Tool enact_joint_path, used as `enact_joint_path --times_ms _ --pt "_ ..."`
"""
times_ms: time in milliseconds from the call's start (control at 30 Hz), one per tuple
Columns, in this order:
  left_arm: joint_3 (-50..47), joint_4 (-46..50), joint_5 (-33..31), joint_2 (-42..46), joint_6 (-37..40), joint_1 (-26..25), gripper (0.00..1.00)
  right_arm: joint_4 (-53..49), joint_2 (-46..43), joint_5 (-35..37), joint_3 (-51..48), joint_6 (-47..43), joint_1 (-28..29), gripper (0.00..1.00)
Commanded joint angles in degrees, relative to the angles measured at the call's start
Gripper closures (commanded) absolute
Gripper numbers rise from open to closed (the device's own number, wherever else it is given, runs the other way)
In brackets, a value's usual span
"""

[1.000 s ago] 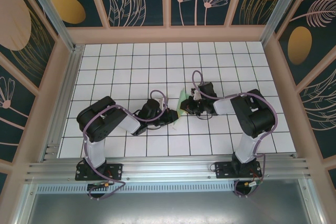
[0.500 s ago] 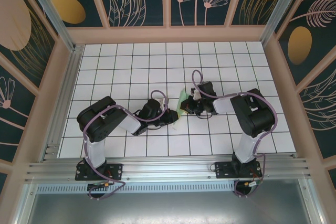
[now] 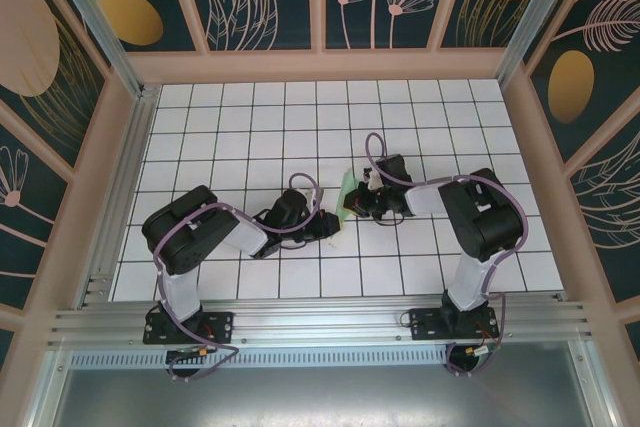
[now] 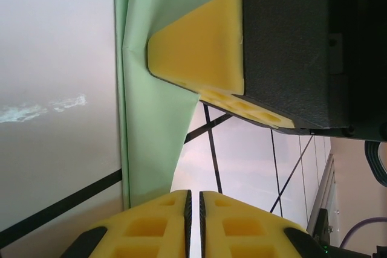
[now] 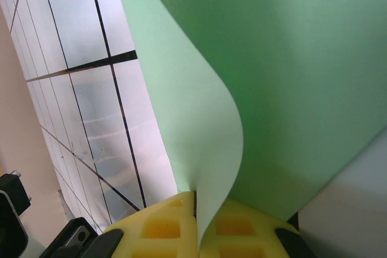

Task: Fold a paper plane with a square sheet of paper (pick it up from the middle)
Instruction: Fold the wing for the fifth time at the center of the table.

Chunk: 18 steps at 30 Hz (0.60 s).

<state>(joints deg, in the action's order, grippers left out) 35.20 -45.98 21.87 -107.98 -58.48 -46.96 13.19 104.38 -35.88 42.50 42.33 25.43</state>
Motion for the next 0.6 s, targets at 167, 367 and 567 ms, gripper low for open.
enact_joint_path --times_ms 167,367,567 --pt "0.66 7.72 0.98 -0.37 2.84 -1.7 0.84 -5.43 7.76 13.1 -1.07 -0.5 0.54 0.93" --pt "1.44 11.87 -0.66 0.51 4.3 -1.86 0.85 -5.57 7.89 13.2 -0.84 -0.32 0.55 0.93" --pt "2.94 17.37 -1.65 4.23 6.53 -1.82 0.84 -5.89 7.72 13.11 -1.06 -0.33 0.52 0.93"
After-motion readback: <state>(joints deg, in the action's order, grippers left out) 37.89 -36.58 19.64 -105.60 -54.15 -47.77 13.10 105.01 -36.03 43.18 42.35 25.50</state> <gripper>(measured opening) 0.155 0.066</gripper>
